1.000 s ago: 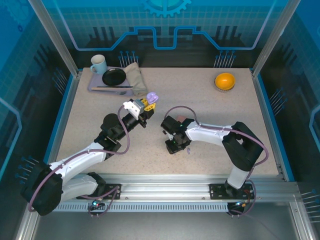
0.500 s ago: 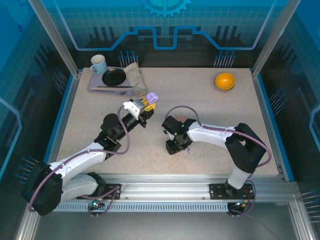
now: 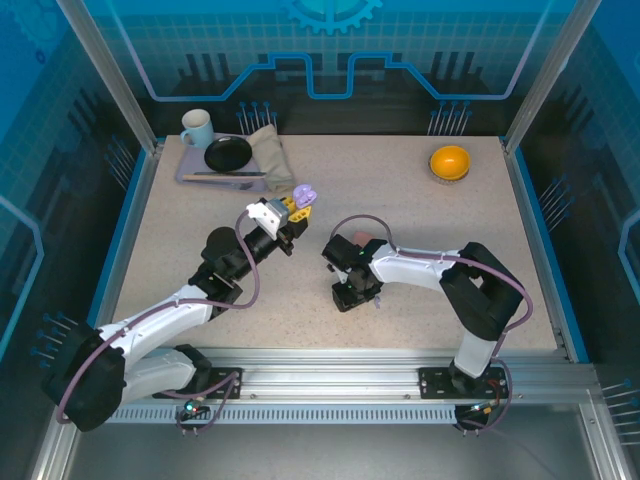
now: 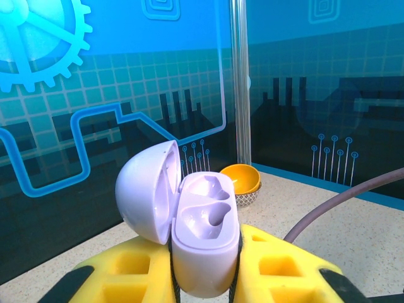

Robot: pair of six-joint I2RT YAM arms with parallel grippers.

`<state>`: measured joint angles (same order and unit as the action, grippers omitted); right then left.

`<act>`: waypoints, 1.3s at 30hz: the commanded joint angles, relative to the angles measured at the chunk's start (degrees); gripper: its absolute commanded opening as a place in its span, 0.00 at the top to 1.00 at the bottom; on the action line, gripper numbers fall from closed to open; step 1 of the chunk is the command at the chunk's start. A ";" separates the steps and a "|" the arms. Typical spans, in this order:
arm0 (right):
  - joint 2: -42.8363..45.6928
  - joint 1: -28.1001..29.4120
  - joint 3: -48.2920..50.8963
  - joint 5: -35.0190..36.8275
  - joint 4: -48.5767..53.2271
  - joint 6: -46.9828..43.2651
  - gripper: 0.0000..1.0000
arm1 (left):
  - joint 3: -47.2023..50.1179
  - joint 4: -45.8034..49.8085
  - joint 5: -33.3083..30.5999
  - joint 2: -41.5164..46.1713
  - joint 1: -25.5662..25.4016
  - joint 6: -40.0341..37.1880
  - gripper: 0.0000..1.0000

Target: Insert the wireless bluetooth earbuds into the charging case

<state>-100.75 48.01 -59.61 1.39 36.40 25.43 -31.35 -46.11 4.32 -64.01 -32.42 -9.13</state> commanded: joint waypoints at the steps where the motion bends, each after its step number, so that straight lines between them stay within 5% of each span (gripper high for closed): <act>1: -1.29 0.99 -1.20 0.00 0.20 0.71 0.62 | -1.45 -0.70 0.56 0.73 -0.38 0.27 1.00; 17: -3.40 1.78 -3.62 -0.07 0.07 0.87 0.68 | -0.90 -1.00 0.37 0.72 -0.42 -0.04 1.00; 39: -3.84 3.31 -5.69 0.41 3.22 4.82 0.61 | -0.73 -1.35 0.58 0.90 -0.39 -0.06 1.00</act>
<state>-103.46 50.00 -64.42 1.52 37.78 30.22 -31.35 -46.13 4.32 -64.01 -32.42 -9.13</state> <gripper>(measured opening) 0.388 0.208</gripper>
